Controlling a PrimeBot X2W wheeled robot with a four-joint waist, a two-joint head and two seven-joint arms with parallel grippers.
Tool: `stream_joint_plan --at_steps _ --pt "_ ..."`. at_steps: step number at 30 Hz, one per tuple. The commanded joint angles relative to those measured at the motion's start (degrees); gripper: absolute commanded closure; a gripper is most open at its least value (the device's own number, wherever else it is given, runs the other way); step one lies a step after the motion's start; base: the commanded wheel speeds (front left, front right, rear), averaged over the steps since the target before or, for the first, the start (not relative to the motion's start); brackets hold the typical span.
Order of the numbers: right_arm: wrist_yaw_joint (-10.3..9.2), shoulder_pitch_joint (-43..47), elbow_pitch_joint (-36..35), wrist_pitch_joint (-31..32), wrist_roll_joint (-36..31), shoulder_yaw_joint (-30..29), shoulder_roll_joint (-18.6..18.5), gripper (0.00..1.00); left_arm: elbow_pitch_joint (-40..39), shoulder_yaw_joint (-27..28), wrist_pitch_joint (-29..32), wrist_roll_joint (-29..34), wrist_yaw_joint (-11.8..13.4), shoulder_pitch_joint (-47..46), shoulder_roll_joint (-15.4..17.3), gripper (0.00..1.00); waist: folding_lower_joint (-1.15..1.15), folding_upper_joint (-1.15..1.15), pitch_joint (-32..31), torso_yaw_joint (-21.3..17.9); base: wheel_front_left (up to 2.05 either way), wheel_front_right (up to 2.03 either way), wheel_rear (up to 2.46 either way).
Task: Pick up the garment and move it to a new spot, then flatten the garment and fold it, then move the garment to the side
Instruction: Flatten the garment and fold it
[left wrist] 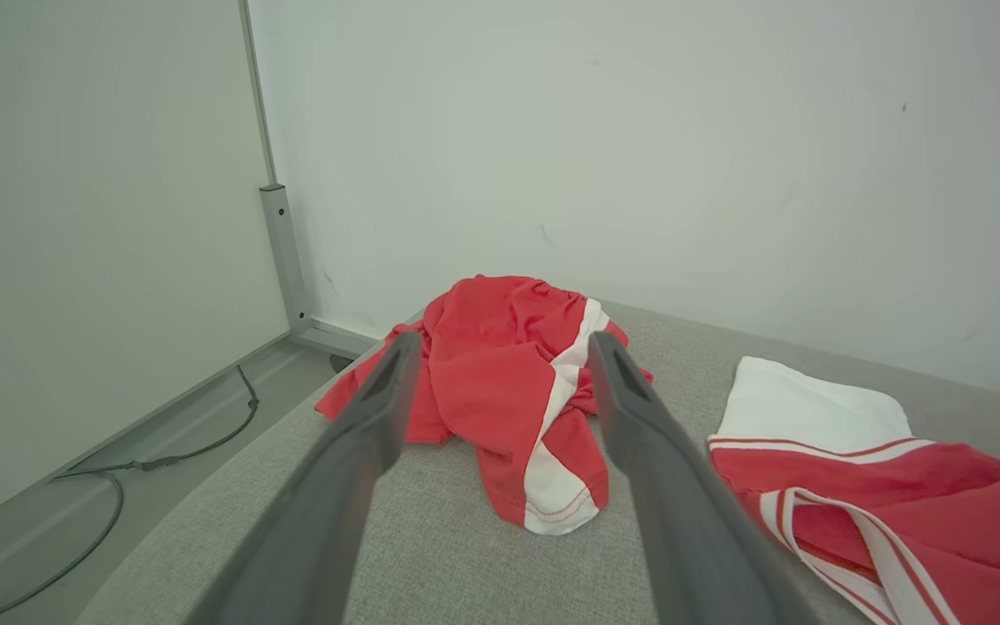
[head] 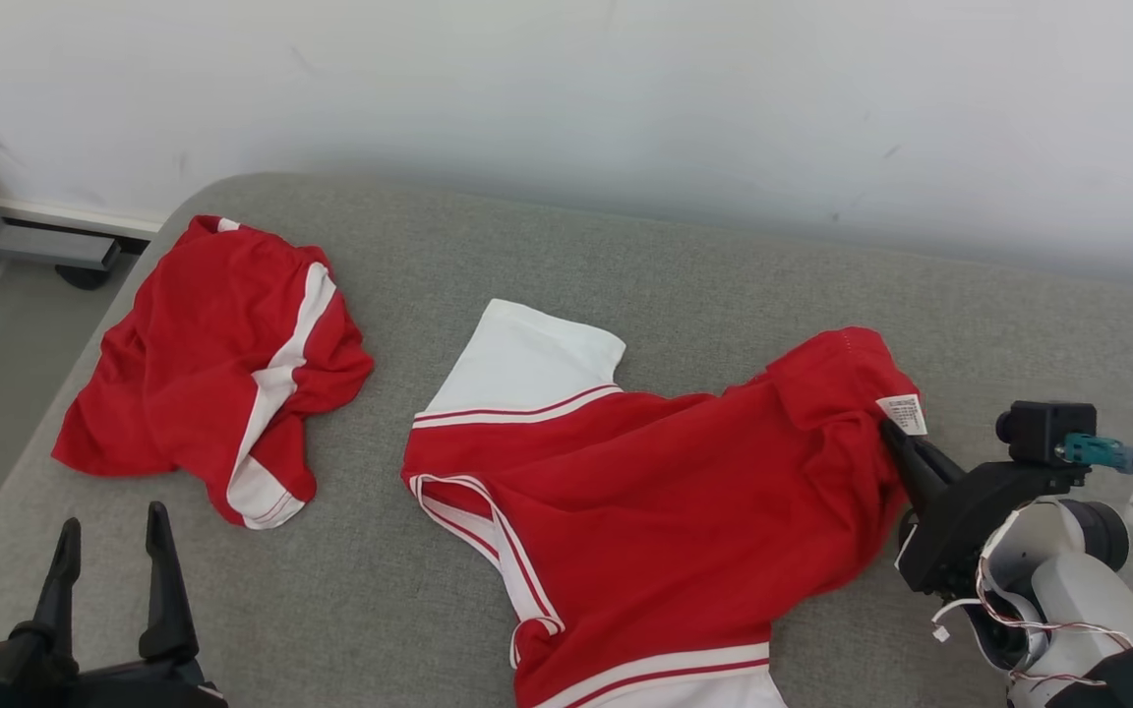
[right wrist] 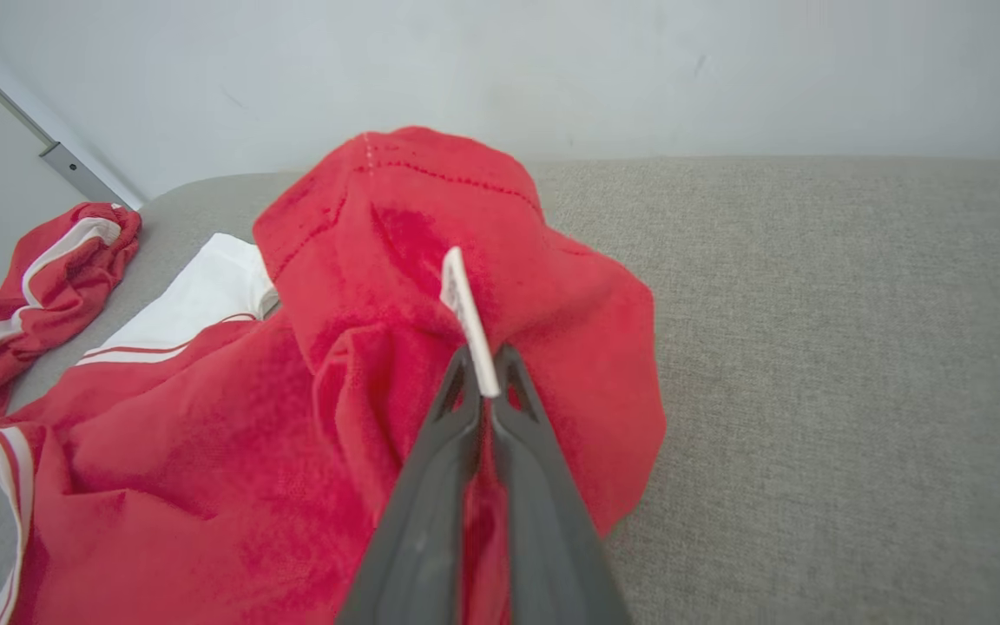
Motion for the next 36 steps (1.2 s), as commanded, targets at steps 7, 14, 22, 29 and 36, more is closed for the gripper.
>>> stream_joint_plan --at_steps 7,14,22,29,36 --pt "0.17 4.5 -5.9 -1.0 3.5 -3.0 -0.6 1.0 0.4 0.1 -0.4 0.5 -0.7 0.7 -0.2 0.0 0.0 0.0 -1.4 -2.3 0.0 0.0 0.0" --pt "0.17 11.4 -17.6 3.3 8.1 -7.6 -0.5 1.0 0.8 -0.8 -0.4 0.8 -1.3 0.4 -0.4 0.0 0.0 0.0 -2.0 -5.1 0.0 0.0 0.0" --pt "0.17 22.3 -23.8 11.1 4.2 -13.6 3.1 0.85 1.8 -0.8 -0.4 0.6 -2.4 -0.8 -0.5 0.0 0.0 0.0 -1.8 -7.1 0.0 0.0 0.0" --pt "0.17 24.6 -26.0 12.2 0.3 -15.4 5.5 0.0 2.2 -0.5 -0.4 0.8 -2.3 0.1 -0.6 0.0 0.0 0.0 -1.8 -8.7 0.0 0.0 0.0" --pt "0.17 25.7 -30.5 13.9 -1.1 -17.2 6.5 0.0 2.0 -0.7 -0.4 1.0 -2.3 -0.4 -0.9 0.0 0.0 0.0 -1.5 -9.4 0.0 0.0 0.0"
